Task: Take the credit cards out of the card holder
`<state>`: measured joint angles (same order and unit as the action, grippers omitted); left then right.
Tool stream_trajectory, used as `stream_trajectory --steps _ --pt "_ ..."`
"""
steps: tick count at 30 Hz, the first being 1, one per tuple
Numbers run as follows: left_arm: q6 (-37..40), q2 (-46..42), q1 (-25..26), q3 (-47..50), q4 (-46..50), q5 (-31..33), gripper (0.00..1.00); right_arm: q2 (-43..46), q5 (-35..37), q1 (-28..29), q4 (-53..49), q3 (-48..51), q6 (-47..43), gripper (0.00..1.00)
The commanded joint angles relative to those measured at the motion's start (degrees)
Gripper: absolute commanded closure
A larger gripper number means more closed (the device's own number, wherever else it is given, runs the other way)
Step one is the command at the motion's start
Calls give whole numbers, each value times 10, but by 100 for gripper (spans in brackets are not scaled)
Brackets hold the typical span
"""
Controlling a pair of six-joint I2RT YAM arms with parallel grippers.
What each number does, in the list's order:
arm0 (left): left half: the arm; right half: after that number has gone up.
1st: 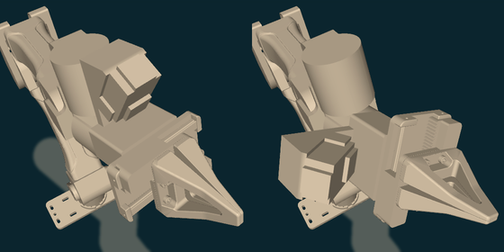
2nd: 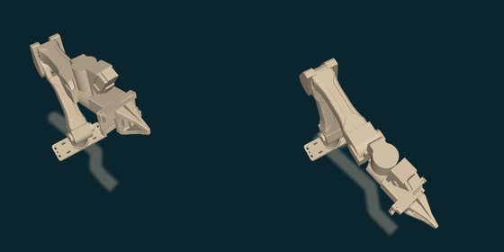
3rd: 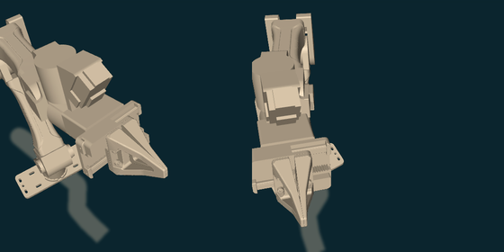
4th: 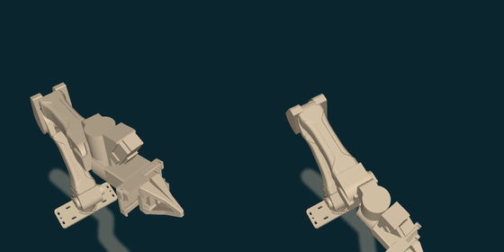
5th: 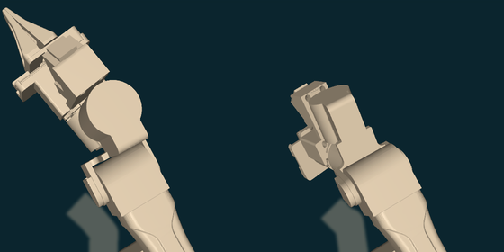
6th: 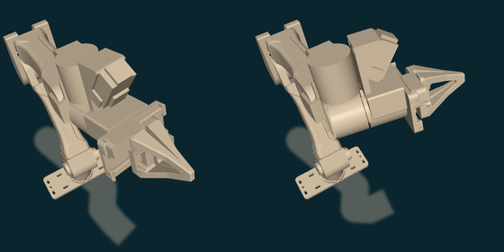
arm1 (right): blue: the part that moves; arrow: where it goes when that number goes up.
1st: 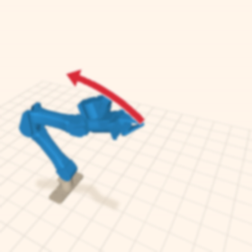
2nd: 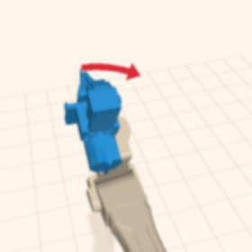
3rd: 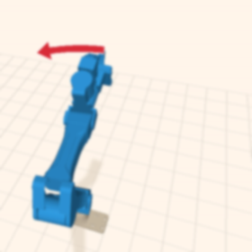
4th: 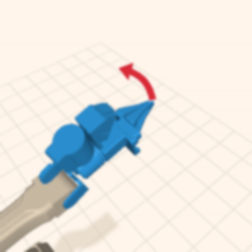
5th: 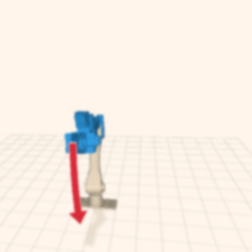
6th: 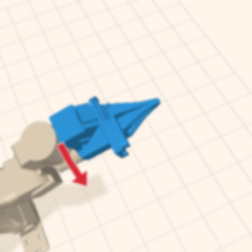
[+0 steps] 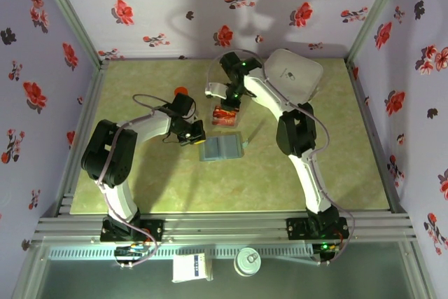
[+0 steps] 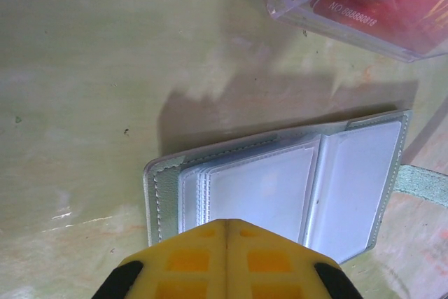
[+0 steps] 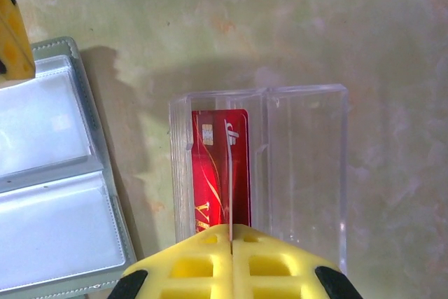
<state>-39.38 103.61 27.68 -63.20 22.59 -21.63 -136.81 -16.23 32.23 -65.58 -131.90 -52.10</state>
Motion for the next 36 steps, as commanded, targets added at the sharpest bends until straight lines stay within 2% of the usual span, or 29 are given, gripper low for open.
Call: stream_trajectory --steps 1,7,10,19,27,30,36 --pt "15 12 -5 -13 11 -9 100 -17 14 -4 -14 -13 -9 96" --pt "10 10 -5 -10 5 -9 100 -4 20 -4 -5 -11 12 84" --pt "10 10 -5 -10 4 -10 100 16 20 -4 9 9 25 84" --pt "12 3 -5 -13 3 -12 100 131 16 -3 145 177 132 82" --pt "4 -28 -5 2 -7 -9 100 235 -15 4 318 365 357 81" --pt "1 -38 -3 13 -12 -7 100 250 -43 7 362 411 454 82" --pt "-5 -54 5 43 -14 5 100 263 -43 28 468 496 649 79"
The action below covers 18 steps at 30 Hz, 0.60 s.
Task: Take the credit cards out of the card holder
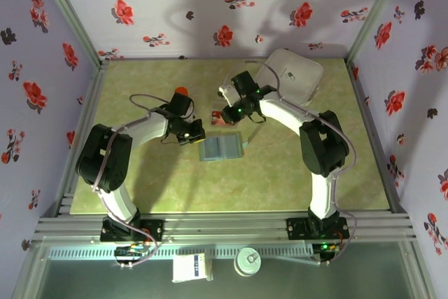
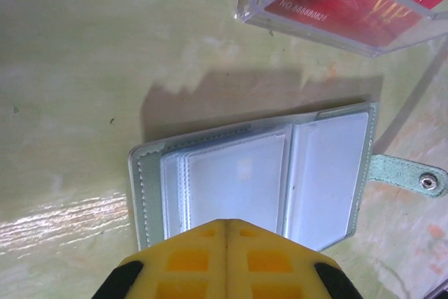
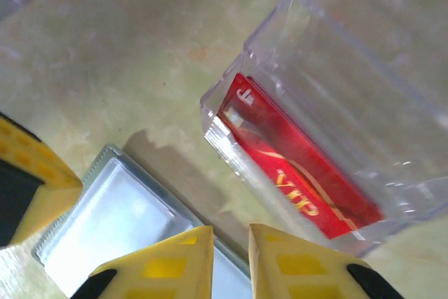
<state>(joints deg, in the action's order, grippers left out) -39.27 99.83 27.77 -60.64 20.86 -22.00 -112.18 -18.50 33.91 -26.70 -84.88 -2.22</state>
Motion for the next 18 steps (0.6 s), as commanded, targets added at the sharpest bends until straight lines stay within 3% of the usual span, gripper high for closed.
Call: stream_trajectory --steps 1,7,14,18 --pt "-7 -17 5 22 1 11 100 12 -24 13 92 31 180 79" --pt "-11 -15 9 45 -13 19 100 22 -10 42 161 85 277 82" --pt "1 5 10 45 -15 21 100 26 13 62 161 104 322 77" --pt "13 13 9 34 -7 26 100 36 24 66 155 120 358 81"
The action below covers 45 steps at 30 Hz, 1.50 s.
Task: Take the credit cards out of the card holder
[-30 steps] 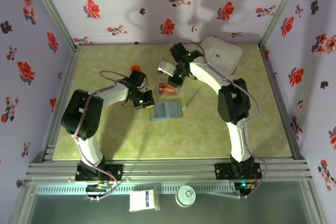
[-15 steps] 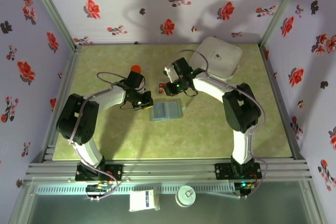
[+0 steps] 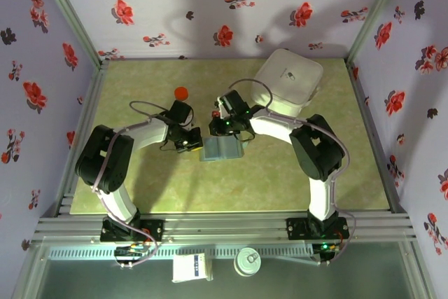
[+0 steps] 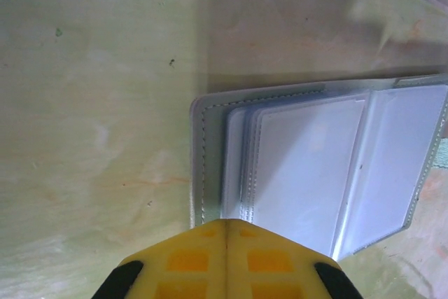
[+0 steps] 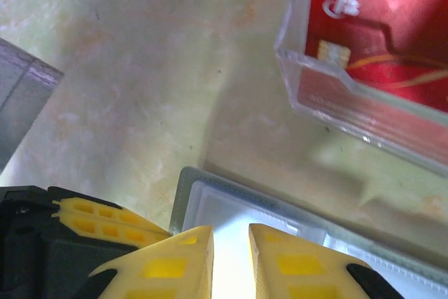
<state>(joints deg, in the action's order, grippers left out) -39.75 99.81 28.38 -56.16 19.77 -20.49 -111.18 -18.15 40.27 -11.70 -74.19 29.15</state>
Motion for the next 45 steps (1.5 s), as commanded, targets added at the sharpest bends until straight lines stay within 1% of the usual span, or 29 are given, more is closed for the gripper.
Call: stream_trajectory --steps 1,5,7,14,19,22,32,36,39,45 --pt "17 14 3 -11 2 9 100 29 19 2 2 17 54 81" --pt "18 15 2 -12 -3 9 100 27 33 3 -57 6 86 81" --pt "15 18 2 -12 -8 7 100 25 26 4 -70 8 94 81" --pt "12 22 1 -14 -20 6 100 28 -13 6 -68 19 115 75" --pt "14 29 1 -20 -20 4 100 24 -23 10 -60 24 123 69" --pt "14 31 1 -21 -19 0 100 22 -33 11 -53 27 128 68" --pt "15 34 1 -26 -14 -2 100 -1 -53 12 -49 19 143 68" --pt "17 30 1 -22 -10 -2 100 -7 -56 13 -44 16 147 70" --pt "16 25 1 -15 -9 -3 100 -12 -64 13 -40 14 151 73" --pt "14 18 1 -6 -5 -2 100 -20 -65 16 -44 15 156 73"
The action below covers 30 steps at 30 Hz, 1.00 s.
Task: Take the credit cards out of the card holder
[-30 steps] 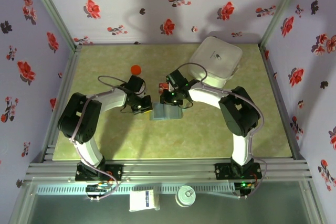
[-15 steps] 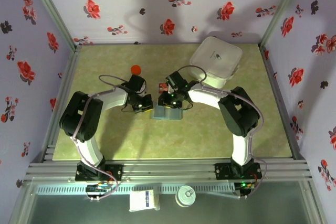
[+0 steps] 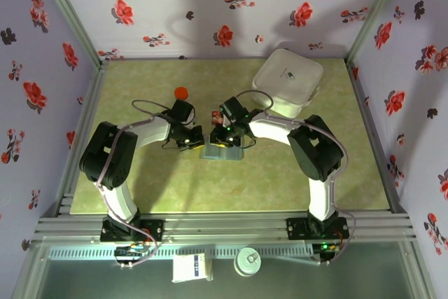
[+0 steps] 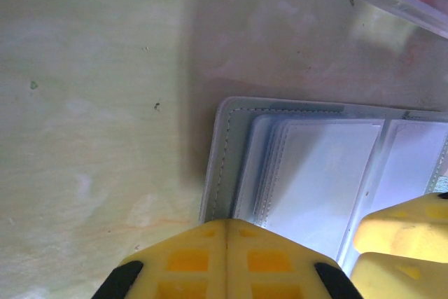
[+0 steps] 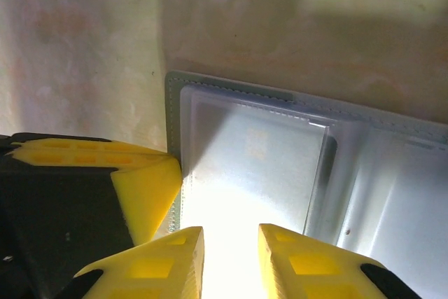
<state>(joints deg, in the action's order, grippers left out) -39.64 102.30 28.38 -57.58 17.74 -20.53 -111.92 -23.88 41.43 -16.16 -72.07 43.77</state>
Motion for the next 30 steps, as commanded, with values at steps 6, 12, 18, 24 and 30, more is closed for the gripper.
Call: stream_trajectory --steps 6,12,18,24,30 --pt "12 -10 1 11 21 -4 100 -13 -9 8 -7 -6 10 73" --pt "8 -6 1 6 27 0 100 -15 -6 12 -19 -6 2 73" --pt "8 -4 1 4 26 1 100 -21 13 12 -42 -13 -14 74" --pt "11 -3 1 0 27 1 100 -17 41 10 -70 -19 -30 74" --pt "14 -1 1 -2 28 3 100 1 52 3 -72 -11 -38 74"
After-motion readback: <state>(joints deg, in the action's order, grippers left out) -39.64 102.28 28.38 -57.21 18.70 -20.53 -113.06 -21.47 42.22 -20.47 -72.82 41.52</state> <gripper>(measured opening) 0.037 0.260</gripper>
